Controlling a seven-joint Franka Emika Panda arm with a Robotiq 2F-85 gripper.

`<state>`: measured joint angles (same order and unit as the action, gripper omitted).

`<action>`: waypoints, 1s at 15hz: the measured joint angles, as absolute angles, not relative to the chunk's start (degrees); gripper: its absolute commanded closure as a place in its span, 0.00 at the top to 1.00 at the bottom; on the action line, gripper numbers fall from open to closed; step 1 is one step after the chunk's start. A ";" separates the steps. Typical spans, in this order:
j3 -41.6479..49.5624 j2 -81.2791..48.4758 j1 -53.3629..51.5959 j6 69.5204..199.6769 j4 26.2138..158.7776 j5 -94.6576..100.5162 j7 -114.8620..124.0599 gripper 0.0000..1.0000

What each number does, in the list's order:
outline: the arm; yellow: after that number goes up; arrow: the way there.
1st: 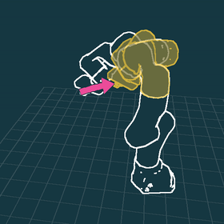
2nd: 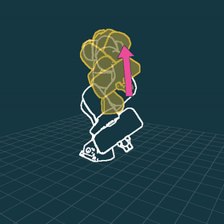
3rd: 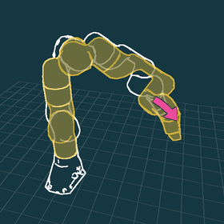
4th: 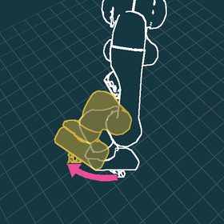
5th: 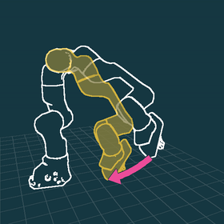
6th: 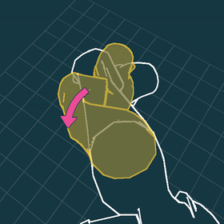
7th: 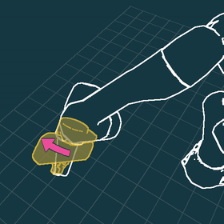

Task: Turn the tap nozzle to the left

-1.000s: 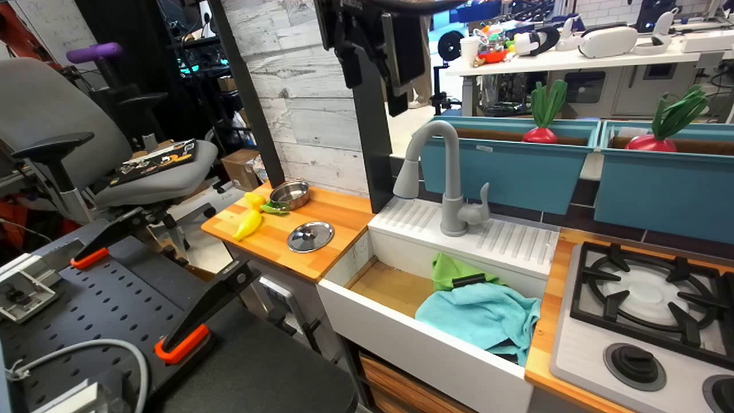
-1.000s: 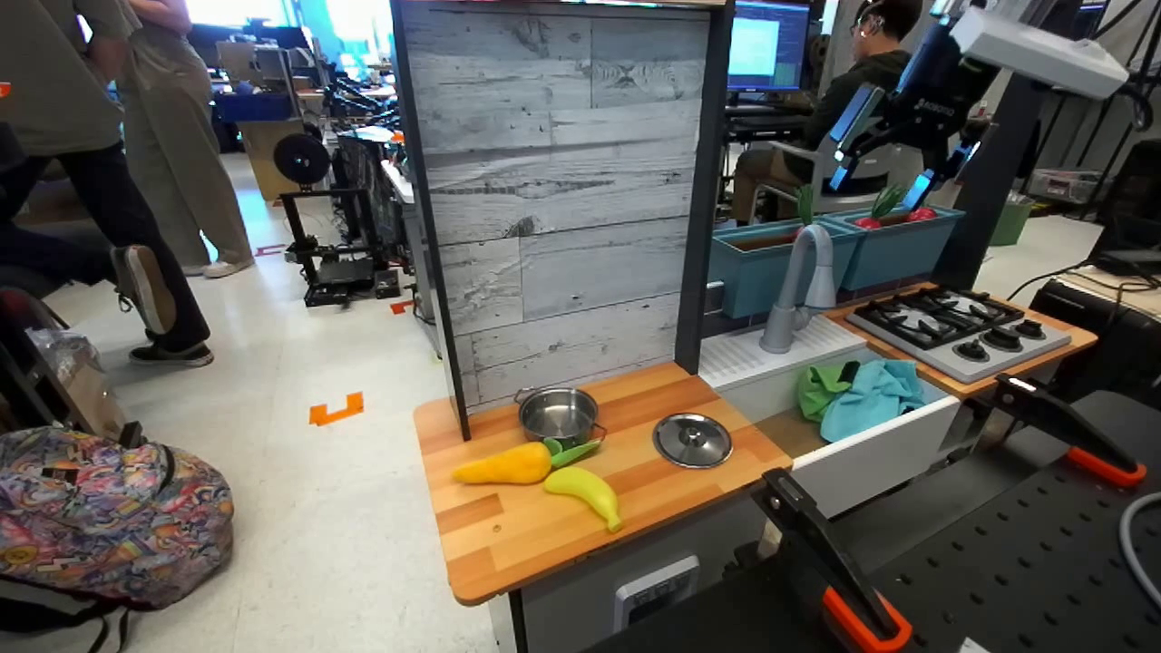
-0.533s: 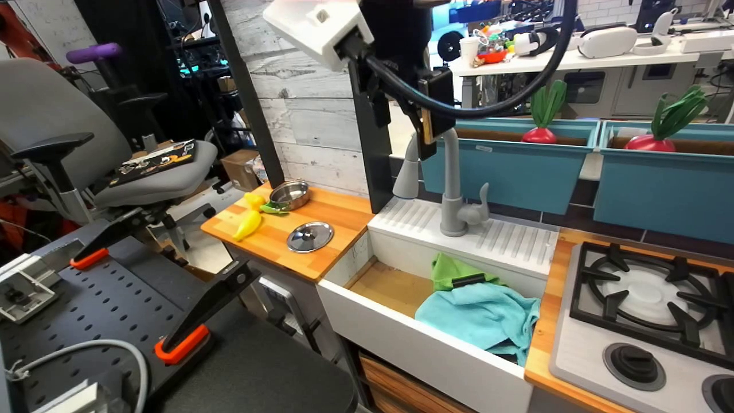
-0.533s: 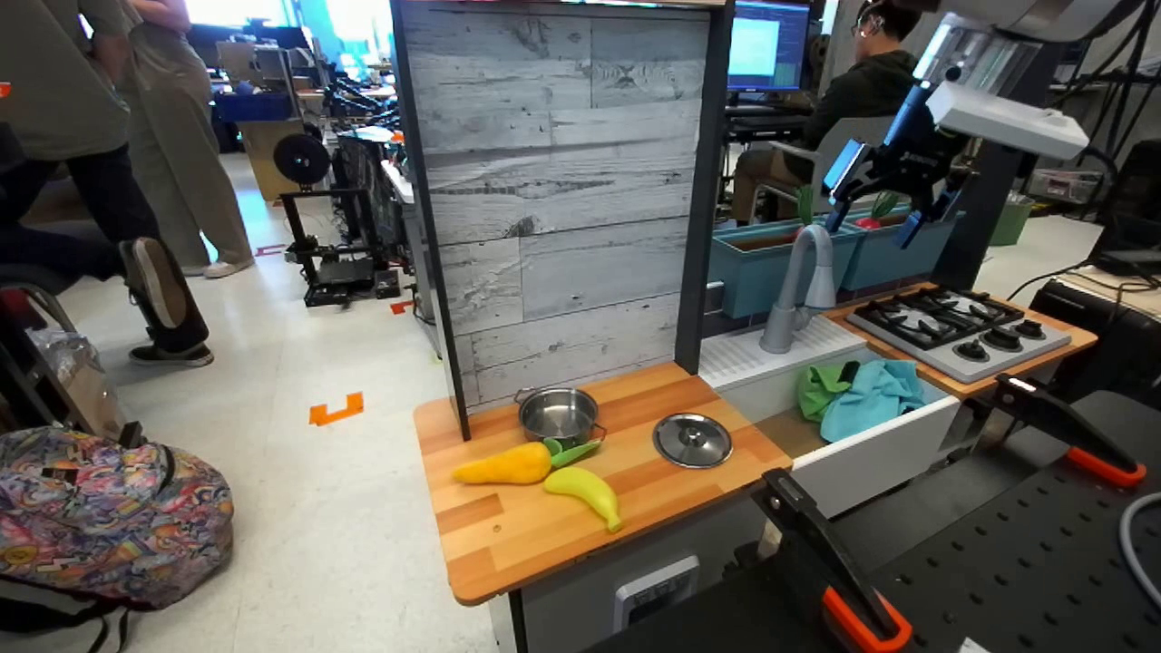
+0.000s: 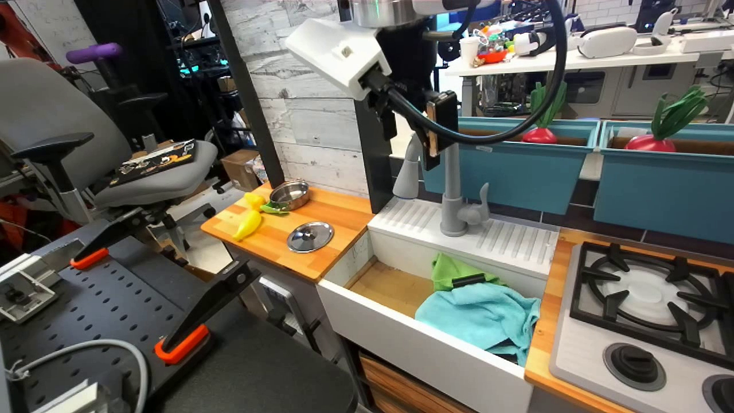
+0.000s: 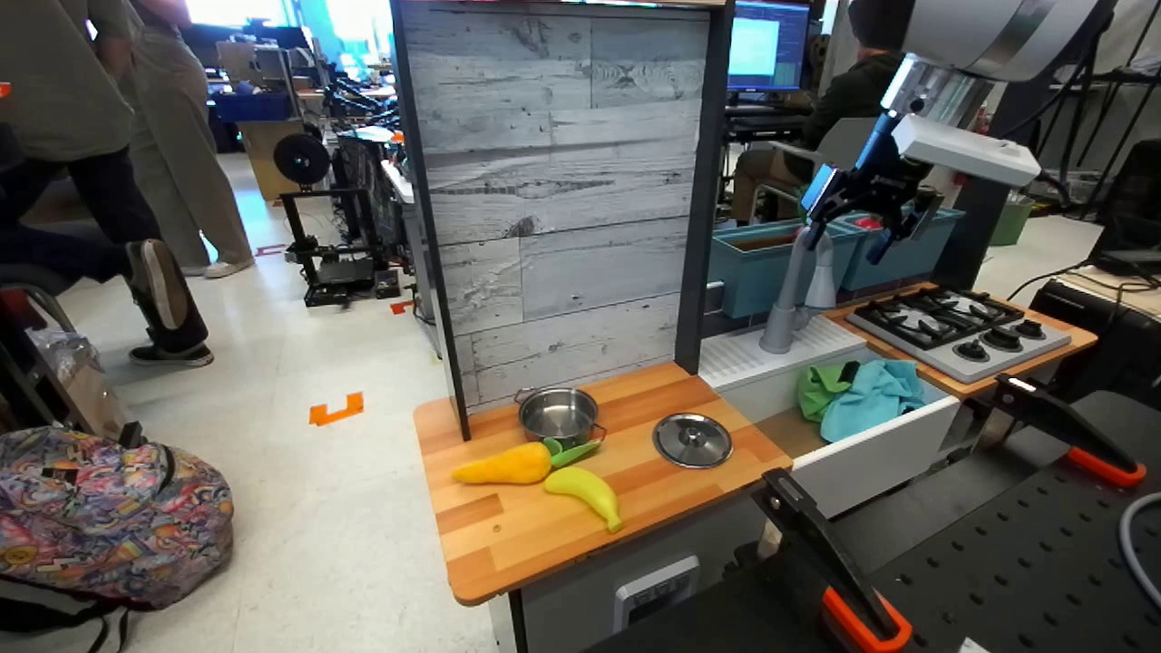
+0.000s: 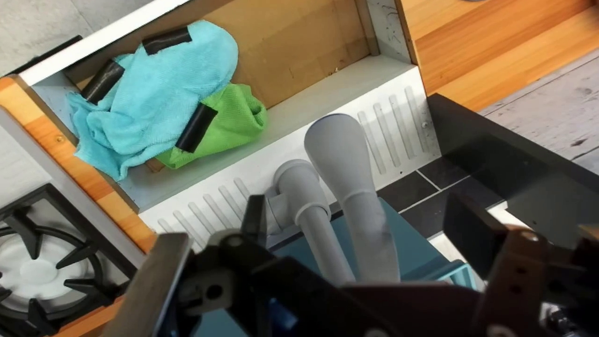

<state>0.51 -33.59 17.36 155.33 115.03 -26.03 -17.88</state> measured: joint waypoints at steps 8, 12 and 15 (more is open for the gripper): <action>-0.13 -34.99 17.45 155.20 112.87 -26.02 -14.79 0.03; -0.37 -35.01 17.44 154.54 112.60 -26.02 -12.53 0.06; -0.97 -35.21 17.44 154.08 112.27 -26.19 -10.00 0.06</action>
<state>-0.97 -35.21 17.44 154.08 112.27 -26.19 -10.00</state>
